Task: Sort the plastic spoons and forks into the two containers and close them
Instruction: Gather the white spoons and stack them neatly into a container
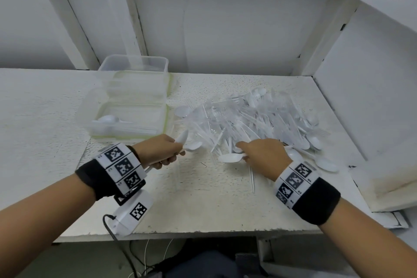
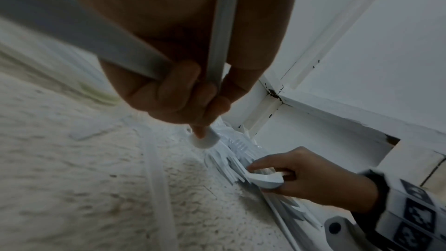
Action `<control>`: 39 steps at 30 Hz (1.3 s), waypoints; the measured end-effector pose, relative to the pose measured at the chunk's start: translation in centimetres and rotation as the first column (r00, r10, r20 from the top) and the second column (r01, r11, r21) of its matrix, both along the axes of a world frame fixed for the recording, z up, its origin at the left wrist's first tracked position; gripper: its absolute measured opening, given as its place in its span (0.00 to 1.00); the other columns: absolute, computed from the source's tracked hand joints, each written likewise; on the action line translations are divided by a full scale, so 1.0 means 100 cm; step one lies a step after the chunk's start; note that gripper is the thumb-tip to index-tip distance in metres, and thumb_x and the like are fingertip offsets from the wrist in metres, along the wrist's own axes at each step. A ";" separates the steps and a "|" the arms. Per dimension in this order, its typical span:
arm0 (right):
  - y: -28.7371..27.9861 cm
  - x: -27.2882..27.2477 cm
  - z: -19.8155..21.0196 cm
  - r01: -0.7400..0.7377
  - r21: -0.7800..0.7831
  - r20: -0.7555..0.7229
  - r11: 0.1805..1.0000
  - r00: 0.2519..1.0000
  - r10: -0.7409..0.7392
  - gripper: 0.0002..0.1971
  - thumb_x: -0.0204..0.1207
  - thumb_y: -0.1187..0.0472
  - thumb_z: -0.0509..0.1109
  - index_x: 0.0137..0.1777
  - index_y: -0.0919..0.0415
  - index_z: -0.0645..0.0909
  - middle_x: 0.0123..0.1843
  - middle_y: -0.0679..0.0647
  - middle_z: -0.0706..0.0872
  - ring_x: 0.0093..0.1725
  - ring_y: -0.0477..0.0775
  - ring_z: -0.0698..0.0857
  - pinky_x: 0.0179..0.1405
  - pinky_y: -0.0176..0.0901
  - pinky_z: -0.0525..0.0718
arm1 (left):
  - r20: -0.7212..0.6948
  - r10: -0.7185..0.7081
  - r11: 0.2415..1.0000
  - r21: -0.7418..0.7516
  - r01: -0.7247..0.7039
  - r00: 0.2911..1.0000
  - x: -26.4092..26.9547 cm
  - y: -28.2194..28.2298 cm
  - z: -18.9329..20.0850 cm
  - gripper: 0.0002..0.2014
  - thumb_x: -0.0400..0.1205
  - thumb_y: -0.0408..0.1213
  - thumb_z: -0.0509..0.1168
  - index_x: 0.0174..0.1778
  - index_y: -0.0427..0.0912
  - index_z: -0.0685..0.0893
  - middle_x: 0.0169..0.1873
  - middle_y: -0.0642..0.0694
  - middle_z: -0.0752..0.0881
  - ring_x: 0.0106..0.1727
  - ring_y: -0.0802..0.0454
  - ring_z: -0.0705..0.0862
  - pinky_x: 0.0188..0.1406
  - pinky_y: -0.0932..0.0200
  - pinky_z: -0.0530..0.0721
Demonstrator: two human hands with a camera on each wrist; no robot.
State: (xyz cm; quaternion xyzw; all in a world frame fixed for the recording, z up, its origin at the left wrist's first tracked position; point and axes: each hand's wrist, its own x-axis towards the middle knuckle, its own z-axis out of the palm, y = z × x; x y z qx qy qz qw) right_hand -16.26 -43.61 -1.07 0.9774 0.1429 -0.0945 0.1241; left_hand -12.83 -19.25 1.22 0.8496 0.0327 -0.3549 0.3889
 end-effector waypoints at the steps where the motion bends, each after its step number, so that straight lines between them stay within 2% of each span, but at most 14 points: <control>1: 0.003 0.003 0.000 0.003 -0.044 -0.007 0.999 1.000 -0.003 0.12 0.82 0.60 0.61 0.64 0.55 0.74 0.33 0.49 0.75 0.34 0.53 0.77 0.22 0.36 0.59 | -0.007 -0.015 1.000 -0.002 0.015 1.000 -0.001 0.003 0.001 0.12 0.83 0.34 0.53 0.50 0.36 0.81 0.27 0.48 0.73 0.24 0.55 0.66 0.20 0.66 0.62; 6: 0.016 0.012 -0.002 -0.024 -0.146 -0.068 0.989 0.998 0.014 0.06 0.81 0.65 0.62 0.48 0.55 0.79 0.29 0.48 0.67 0.30 0.50 0.73 0.38 0.42 0.70 | -0.018 -0.068 0.997 -0.023 0.068 0.997 -0.011 0.013 0.000 0.05 0.85 0.33 0.51 0.46 0.41 0.72 0.32 0.47 0.79 0.28 0.54 0.74 0.24 0.65 0.69; 9: 0.012 0.007 -0.003 -0.062 -0.111 -0.040 0.992 0.998 0.058 0.08 0.79 0.68 0.61 0.47 0.56 0.80 0.29 0.47 0.65 0.30 0.51 0.73 0.36 0.41 0.69 | -0.001 -0.086 0.996 -0.024 0.085 0.996 -0.016 0.019 -0.003 0.06 0.85 0.35 0.51 0.51 0.43 0.73 0.34 0.48 0.80 0.31 0.55 0.75 0.27 0.65 0.71; 11: 0.007 0.000 0.001 -0.115 -0.001 0.045 0.993 0.992 0.115 0.08 0.76 0.68 0.65 0.47 0.55 0.84 0.28 0.46 0.66 0.30 0.52 0.73 0.25 0.35 0.61 | 0.003 -0.066 0.997 -0.045 0.066 0.998 -0.018 0.023 -0.003 0.08 0.84 0.33 0.51 0.55 0.41 0.73 0.35 0.47 0.81 0.32 0.54 0.76 0.30 0.64 0.72; 14: -0.002 -0.012 0.015 -0.237 0.239 0.228 0.942 0.956 0.182 0.04 0.65 0.59 0.70 0.33 0.51 0.87 0.23 0.44 0.73 0.20 0.43 0.62 0.20 0.25 0.43 | 0.054 0.006 0.995 -0.098 0.000 0.999 -0.016 0.026 -0.002 0.09 0.83 0.28 0.51 0.56 0.38 0.72 0.35 0.45 0.81 0.33 0.51 0.77 0.33 0.61 0.74; 15: -0.005 -0.015 0.019 -0.269 0.358 0.275 0.894 0.945 0.175 0.08 0.67 0.56 0.65 0.34 0.53 0.86 0.25 0.44 0.73 0.21 0.41 0.62 0.20 0.22 0.44 | 0.084 0.028 0.994 -0.106 -0.019 0.996 -0.014 0.026 -0.001 0.09 0.82 0.28 0.51 0.55 0.38 0.72 0.33 0.45 0.79 0.32 0.51 0.76 0.32 0.60 0.73; 17: -0.010 -0.021 0.023 -0.272 0.618 0.320 0.738 0.944 0.079 0.14 0.72 0.52 0.59 0.38 0.58 0.82 0.31 0.42 0.71 0.25 0.39 0.67 0.19 0.25 0.60 | 0.141 0.072 0.991 -0.119 -0.056 0.987 -0.010 0.021 -0.001 0.07 0.82 0.28 0.51 0.51 0.39 0.72 0.31 0.45 0.76 0.29 0.52 0.71 0.28 0.61 0.69; 18: -0.009 -0.021 0.029 -0.231 0.727 0.317 0.647 0.948 -0.018 0.12 0.74 0.51 0.59 0.39 0.58 0.79 0.34 0.41 0.69 0.29 0.39 0.70 0.24 0.28 0.67 | 0.162 0.094 0.989 -0.130 -0.073 0.982 -0.009 0.017 -0.001 0.07 0.81 0.28 0.51 0.49 0.40 0.72 0.30 0.46 0.74 0.28 0.52 0.68 0.27 0.62 0.66; 21: -0.005 -0.021 0.044 -0.026 0.969 0.113 0.247 0.932 -0.344 0.06 0.83 0.59 0.58 0.47 0.60 0.73 0.40 0.48 0.73 0.39 0.39 0.73 0.37 0.28 0.72 | 0.210 0.144 0.976 -0.193 -0.103 0.967 -0.007 0.000 -0.002 0.05 0.82 0.31 0.54 0.43 0.44 0.72 0.29 0.47 0.71 0.27 0.54 0.65 0.23 0.64 0.63; 23: -0.005 -0.018 0.046 0.082 0.991 -0.121 -0.104 0.881 -0.458 0.06 0.85 0.58 0.54 0.55 0.56 0.70 0.48 0.55 0.78 0.47 0.49 0.81 0.40 0.25 0.80 | 0.254 0.146 0.972 -0.216 -0.091 0.956 -0.005 -0.015 -0.003 0.04 0.82 0.34 0.58 0.42 0.45 0.74 0.29 0.48 0.71 0.27 0.55 0.66 0.23 0.65 0.65; 25: -0.003 -0.015 0.048 0.070 0.921 -0.251 -0.383 0.859 -0.447 0.06 0.86 0.57 0.49 0.53 0.50 0.68 0.50 0.62 0.83 0.46 0.58 0.87 0.46 0.39 0.87 | 0.289 0.139 0.974 -0.214 -0.077 0.947 -0.003 -0.032 -0.005 0.03 0.82 0.35 0.61 0.43 0.41 0.75 0.29 0.48 0.71 0.27 0.55 0.67 0.24 0.65 0.66; 26: -0.001 -0.015 0.048 0.055 0.882 -0.282 -0.468 0.857 -0.431 0.07 0.87 0.57 0.48 0.51 0.50 0.67 0.45 0.62 0.85 0.40 0.58 0.89 0.43 0.46 0.89 | 0.294 0.136 0.973 -0.217 -0.073 0.946 -0.002 -0.040 -0.006 0.04 0.82 0.35 0.61 0.43 0.39 0.75 0.29 0.48 0.71 0.27 0.55 0.67 0.25 0.64 0.66; 31: 0.006 -0.018 0.035 0.081 0.859 -0.307 -0.506 0.872 -0.382 0.07 0.86 0.54 0.53 0.52 0.57 0.69 0.35 0.59 0.85 0.27 0.54 0.85 0.32 0.49 0.87 | 0.300 0.117 0.964 -0.265 -0.035 0.947 0.003 -0.072 -0.010 0.06 0.81 0.35 0.61 0.41 0.38 0.72 0.28 0.48 0.69 0.27 0.54 0.65 0.26 0.63 0.64; 39: 0.014 -0.008 0.018 0.131 0.825 -0.423 -0.550 0.789 -0.446 0.13 0.83 0.53 0.60 0.56 0.64 0.76 0.33 0.57 0.89 0.32 0.54 0.89 0.34 0.48 0.89 | 0.331 0.187 0.890 -0.455 -0.017 0.925 -0.013 -0.095 -0.009 0.10 0.78 0.41 0.69 0.34 0.41 0.79 0.24 0.55 0.76 0.24 0.61 0.72 0.26 0.66 0.68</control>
